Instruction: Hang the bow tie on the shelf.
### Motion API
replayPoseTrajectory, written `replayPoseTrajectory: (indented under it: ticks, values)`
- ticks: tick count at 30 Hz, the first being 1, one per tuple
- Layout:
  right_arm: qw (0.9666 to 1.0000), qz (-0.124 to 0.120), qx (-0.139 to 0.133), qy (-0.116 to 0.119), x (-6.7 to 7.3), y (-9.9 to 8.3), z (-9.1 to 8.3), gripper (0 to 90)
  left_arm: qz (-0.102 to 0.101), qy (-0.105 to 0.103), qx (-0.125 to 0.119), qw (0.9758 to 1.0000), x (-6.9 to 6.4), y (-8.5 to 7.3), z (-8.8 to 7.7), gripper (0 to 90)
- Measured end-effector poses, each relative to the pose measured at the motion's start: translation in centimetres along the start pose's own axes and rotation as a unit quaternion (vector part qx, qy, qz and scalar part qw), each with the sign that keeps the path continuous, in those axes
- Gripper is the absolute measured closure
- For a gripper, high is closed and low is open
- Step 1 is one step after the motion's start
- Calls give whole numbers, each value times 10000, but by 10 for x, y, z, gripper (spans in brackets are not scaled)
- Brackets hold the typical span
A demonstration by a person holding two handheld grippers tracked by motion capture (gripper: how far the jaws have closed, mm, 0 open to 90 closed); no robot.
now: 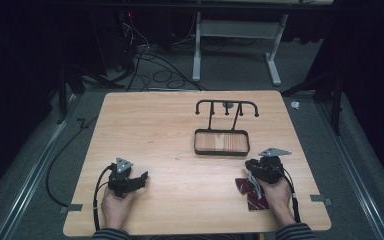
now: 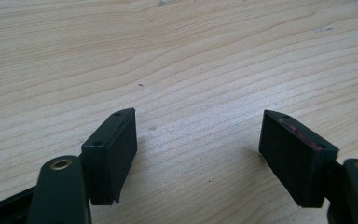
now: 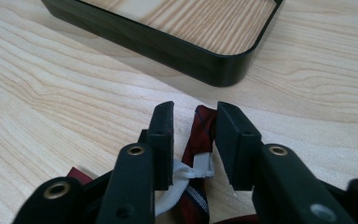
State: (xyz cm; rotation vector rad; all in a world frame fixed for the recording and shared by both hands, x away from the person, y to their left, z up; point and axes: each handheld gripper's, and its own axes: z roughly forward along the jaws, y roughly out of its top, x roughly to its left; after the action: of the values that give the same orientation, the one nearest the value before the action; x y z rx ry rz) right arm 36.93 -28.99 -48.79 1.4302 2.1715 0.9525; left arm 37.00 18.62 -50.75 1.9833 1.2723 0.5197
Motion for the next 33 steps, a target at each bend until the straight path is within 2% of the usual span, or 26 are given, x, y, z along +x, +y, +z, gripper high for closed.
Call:
replayPoseTrajectory:
  ticks: [1, 2, 4, 8, 13, 17, 25, 26, 33]
  values:
    - [10000, 0, 0, 0, 0, 0, 0, 729, 0, 0, 0, 10000, 0, 0, 0, 282]
    - [10000, -20, 12, 0, 0, 0, 0, 785, 8, 2, 5, 10000, 0, 0, 0, 282]
    - [10000, -56, 8, -12, 0, 0, -1, 824, 0, 1, -2, 10000, 0, 0, 0, 282]
    - [10000, -34, 23, 25, -1, 0, 0, 872, 15, 6, 13, 10000, 0, 0, 0, 282]
    - [9999, -109, 29, 59, 1, 0, 0, 886, 14, 2, 14, 10000, 0, 0, 0, 283]
    - [9998, -107, -107, 106, 2, 1, -4, 889, 13, 0, 13, 10000, 0, 0, 0, 283]
    - [9993, -160, -239, 221, 4, 9, -18, 892, 10, -1, 12, 10000, 0, 0, 0, 283]
    - [9988, -182, -338, 299, 4, 12, -22, 893, 10, -2, 12, 10000, 0, 0, 0, 283]
    - [9974, -294, -532, 374, 8, 25, -38, 894, -20, -10, -14, 10000, 0, 0, 0, 282]
